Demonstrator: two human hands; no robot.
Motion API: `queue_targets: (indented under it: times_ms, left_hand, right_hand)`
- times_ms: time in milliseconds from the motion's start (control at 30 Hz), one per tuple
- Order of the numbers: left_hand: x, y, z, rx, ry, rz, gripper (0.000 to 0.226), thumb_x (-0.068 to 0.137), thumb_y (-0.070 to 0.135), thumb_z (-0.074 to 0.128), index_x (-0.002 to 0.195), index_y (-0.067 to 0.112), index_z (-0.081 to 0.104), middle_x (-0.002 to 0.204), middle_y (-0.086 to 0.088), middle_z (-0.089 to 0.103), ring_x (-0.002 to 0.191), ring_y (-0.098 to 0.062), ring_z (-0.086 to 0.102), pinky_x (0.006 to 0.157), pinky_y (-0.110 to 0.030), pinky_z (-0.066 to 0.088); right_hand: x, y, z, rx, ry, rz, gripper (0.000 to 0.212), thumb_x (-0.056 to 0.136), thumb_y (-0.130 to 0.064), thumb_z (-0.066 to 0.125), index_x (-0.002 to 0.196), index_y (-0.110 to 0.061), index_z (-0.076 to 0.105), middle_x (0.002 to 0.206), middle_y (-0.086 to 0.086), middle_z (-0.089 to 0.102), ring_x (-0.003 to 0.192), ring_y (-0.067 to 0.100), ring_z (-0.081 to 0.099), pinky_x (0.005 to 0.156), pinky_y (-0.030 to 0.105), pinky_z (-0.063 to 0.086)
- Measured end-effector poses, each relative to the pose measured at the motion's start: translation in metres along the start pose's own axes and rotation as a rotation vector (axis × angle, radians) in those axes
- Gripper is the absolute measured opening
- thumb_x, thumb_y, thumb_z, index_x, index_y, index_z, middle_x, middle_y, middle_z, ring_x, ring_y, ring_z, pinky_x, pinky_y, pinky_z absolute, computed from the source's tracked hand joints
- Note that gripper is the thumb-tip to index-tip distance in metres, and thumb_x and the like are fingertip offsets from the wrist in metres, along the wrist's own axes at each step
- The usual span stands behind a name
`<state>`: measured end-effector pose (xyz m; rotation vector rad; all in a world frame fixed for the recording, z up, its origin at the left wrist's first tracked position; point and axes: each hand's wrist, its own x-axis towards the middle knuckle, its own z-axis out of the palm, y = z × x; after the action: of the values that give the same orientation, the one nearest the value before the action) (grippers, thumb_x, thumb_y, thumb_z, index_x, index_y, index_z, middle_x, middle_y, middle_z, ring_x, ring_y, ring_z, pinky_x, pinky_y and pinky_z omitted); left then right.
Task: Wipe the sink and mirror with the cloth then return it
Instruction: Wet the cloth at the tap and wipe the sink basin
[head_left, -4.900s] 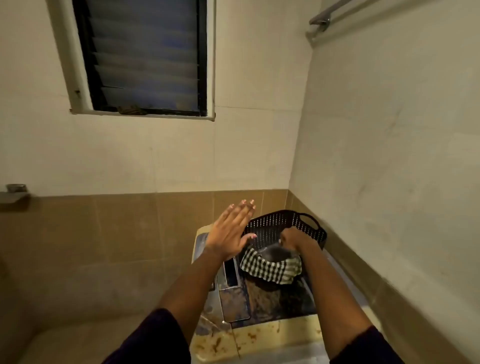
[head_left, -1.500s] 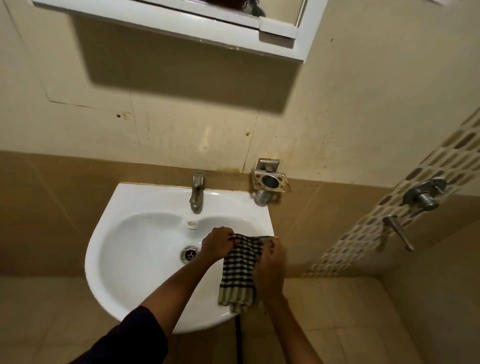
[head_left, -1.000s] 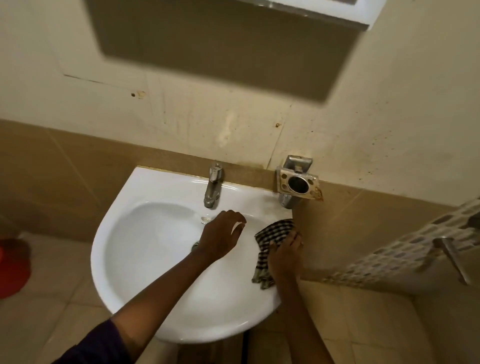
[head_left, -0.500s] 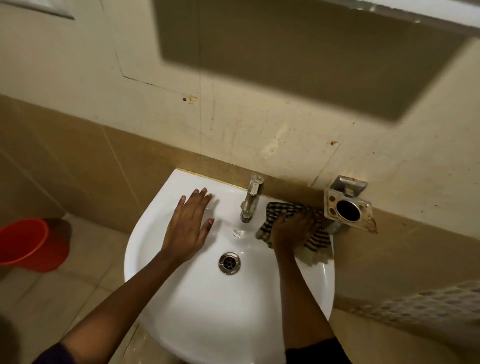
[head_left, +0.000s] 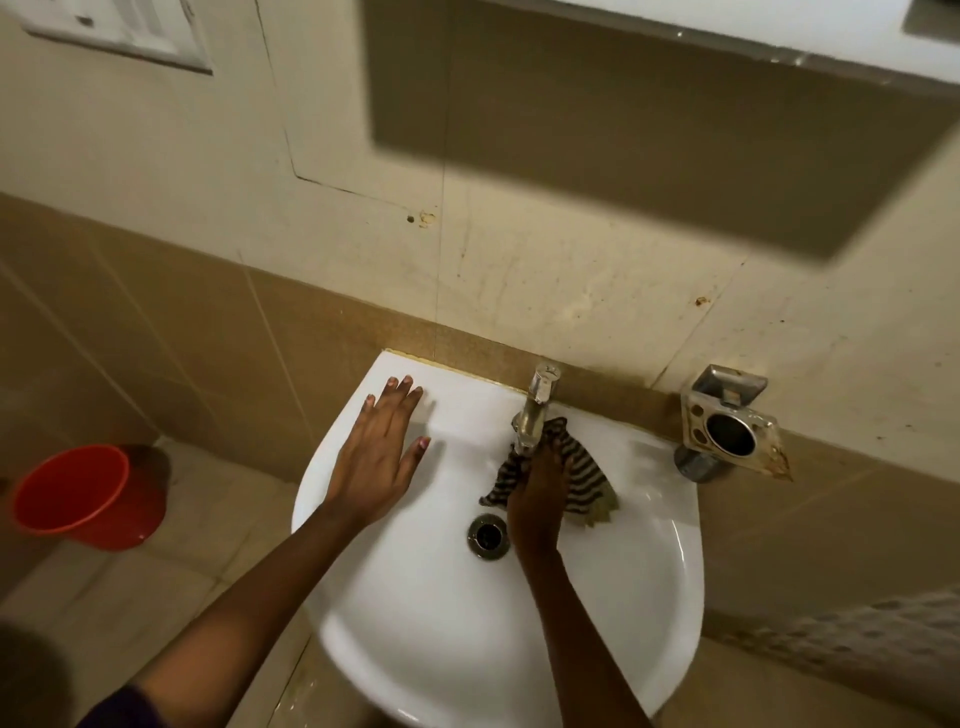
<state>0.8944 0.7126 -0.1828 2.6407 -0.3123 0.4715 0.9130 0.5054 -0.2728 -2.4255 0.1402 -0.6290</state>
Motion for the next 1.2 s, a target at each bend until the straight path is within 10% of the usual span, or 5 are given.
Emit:
queue_targets:
  times_ms: [233,500,767,1033,1200]
  left_hand:
    - [-0.008,-0.040,-0.008,0.003,0.025,-0.117,0.058,0.095,0.046,0.025,0.143,0.014,0.028,0.153,-0.007,0.027,0.144,-0.017,0.012,0.118,-0.040,0.011]
    - [-0.022,-0.064,-0.011,-0.097,0.012,-0.152,0.062,0.093,0.052,0.021,0.141,0.014,0.034,0.152,-0.006,0.031,0.143,-0.016,0.016,0.116,-0.024,-0.004]
    - [-0.026,-0.076,-0.020,-0.184,0.034,-0.270,0.062,0.091,0.049,0.019,0.134,0.012,0.044,0.144,-0.010,0.043,0.140,-0.020,0.028,0.114,-0.029,-0.012]
    - [-0.053,-0.071,-0.044,-0.418,-0.070,-0.490,0.043,0.097,0.027,0.043,0.133,0.005,0.043,0.142,-0.017,0.042,0.133,-0.032,0.035,0.111,-0.039,0.024]
    - [-0.061,-0.059,-0.013,-0.362,-0.217,-0.472,0.053,0.095,0.028,0.047,0.141,0.007,0.032,0.154,-0.014,0.022,0.142,-0.028,0.017,0.115,-0.039,0.014]
  right_hand:
    - [-0.004,-0.045,0.047,-0.152,-0.129,-0.406,0.048,0.082,-0.006,0.034,0.125,0.003,0.052,0.129,0.021,0.057,0.124,0.035,0.051,0.116,0.040,0.018]
    - [0.047,-0.117,0.083,-0.220,-0.136,0.183,0.056,0.091,-0.031,0.024,0.134,0.000,0.043,0.138,0.021,0.048,0.131,0.036,0.042,0.112,0.050,0.014]
    - [-0.009,-0.191,0.103,-0.085,-0.614,-0.168,0.056,0.094,-0.029,0.027,0.147,-0.012,0.019,0.157,0.010,0.016,0.145,0.025,0.007,0.116,0.043,-0.005]
    - [-0.146,-0.211,0.017,0.033,-0.752,-0.246,0.059,0.092,-0.010,0.043,0.147,-0.010,0.021,0.157,0.013,0.014,0.145,0.027,0.008,0.116,0.033,0.003]
    - [-0.182,-0.139,-0.032,-0.032,-0.710,-0.370,0.052,0.091,-0.020,0.039,0.141,-0.011,0.028,0.140,0.015,0.048,0.123,0.027,0.053,0.098,0.042,0.048]
